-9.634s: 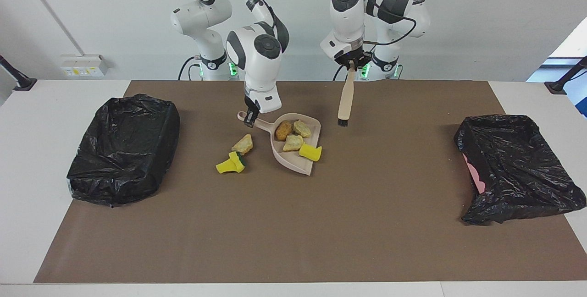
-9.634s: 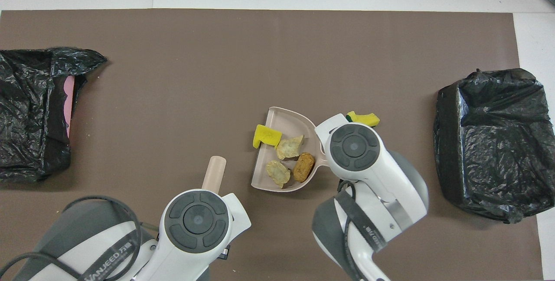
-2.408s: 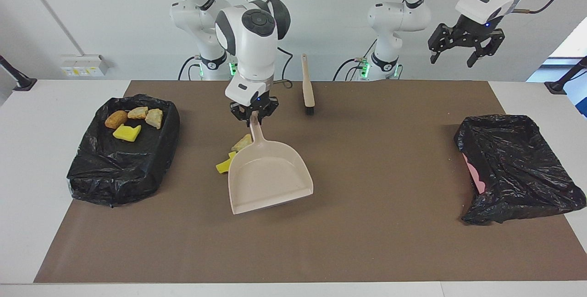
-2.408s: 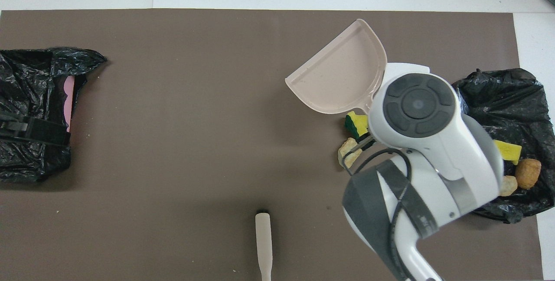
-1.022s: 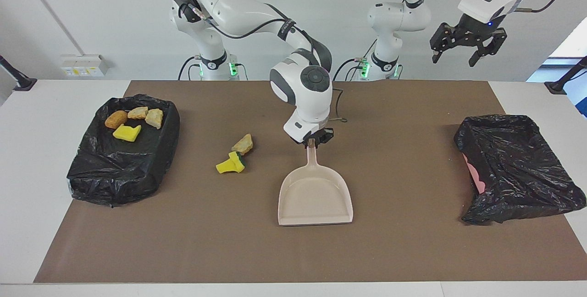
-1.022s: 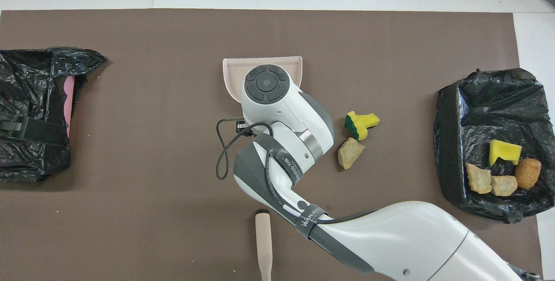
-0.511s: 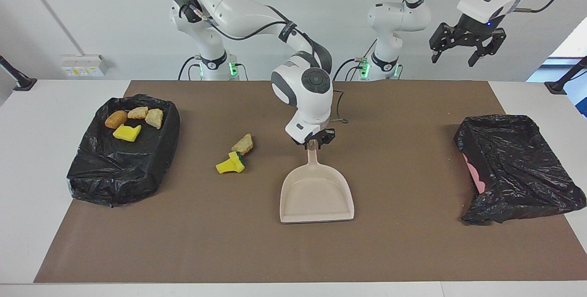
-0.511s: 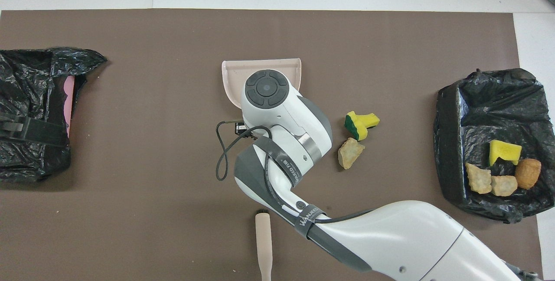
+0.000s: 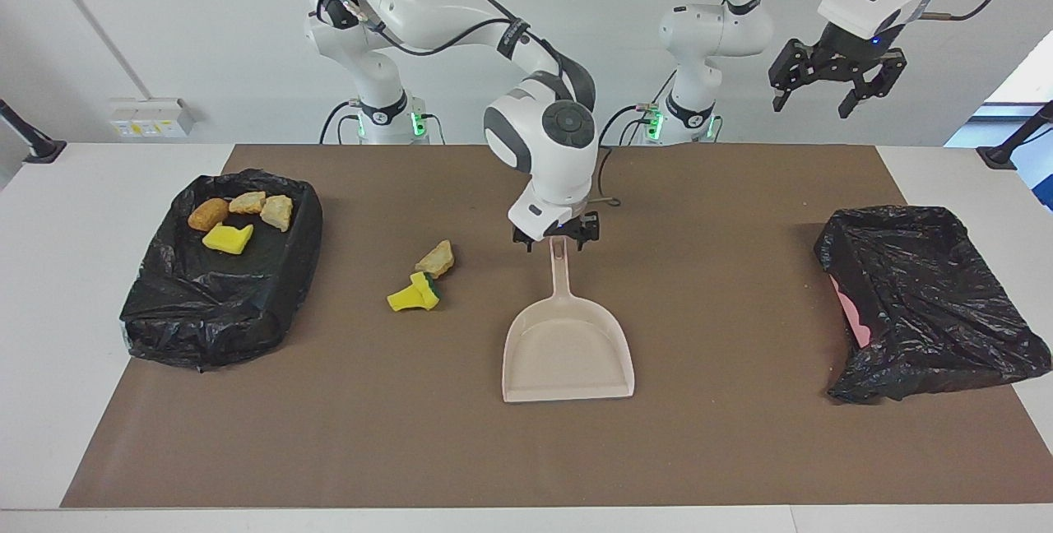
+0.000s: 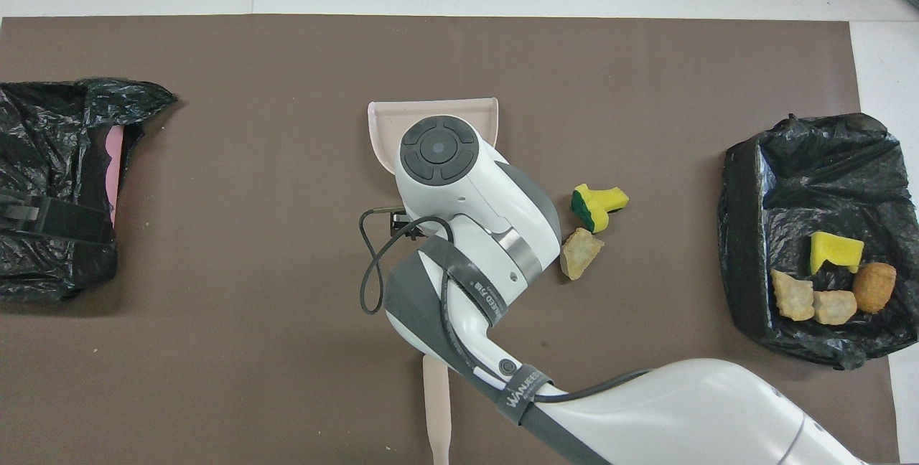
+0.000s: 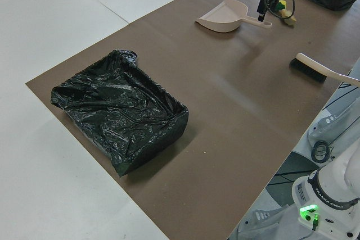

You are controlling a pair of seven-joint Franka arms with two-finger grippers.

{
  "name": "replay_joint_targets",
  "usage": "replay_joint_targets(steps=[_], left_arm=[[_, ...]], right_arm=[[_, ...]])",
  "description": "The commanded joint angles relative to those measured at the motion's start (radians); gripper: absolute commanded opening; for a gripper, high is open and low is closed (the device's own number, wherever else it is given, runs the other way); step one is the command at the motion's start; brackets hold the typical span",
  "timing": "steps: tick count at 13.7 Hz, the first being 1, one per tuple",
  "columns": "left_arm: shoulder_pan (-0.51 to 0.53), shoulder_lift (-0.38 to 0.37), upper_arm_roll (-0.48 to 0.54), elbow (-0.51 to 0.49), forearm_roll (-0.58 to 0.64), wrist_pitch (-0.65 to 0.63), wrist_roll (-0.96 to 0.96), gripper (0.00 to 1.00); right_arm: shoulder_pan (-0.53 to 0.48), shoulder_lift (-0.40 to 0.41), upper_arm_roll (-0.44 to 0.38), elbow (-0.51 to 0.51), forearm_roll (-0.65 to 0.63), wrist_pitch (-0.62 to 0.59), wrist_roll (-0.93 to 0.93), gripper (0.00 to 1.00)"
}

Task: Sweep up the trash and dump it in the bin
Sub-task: 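Release the dustpan and withdraw the right gripper while the left gripper reaches forward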

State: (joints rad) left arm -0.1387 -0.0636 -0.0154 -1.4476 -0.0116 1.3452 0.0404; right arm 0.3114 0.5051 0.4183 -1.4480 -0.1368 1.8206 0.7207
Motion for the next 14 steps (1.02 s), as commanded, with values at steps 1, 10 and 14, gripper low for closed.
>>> replay_joint_targets(steps=[1,10,14], left_arm=[[-0.007,-0.024,-0.003,-0.031,0.009,0.032,0.006,1.00],[-0.195,0.017,-0.023,-0.219,0.007,0.332,-0.125,1.00],[-0.295,0.092,-0.023,-0.315,0.002,0.498,-0.174,1.00]], right_arm=[[-0.012,-0.144,0.004,-0.124,0.072,-0.023,-0.023,1.00],[0.104,-0.569,0.004,-0.660,0.301,0.082,-0.049,1.00],[0.205,-0.665,0.004,-0.817,0.398,0.169,-0.038,1.00]])
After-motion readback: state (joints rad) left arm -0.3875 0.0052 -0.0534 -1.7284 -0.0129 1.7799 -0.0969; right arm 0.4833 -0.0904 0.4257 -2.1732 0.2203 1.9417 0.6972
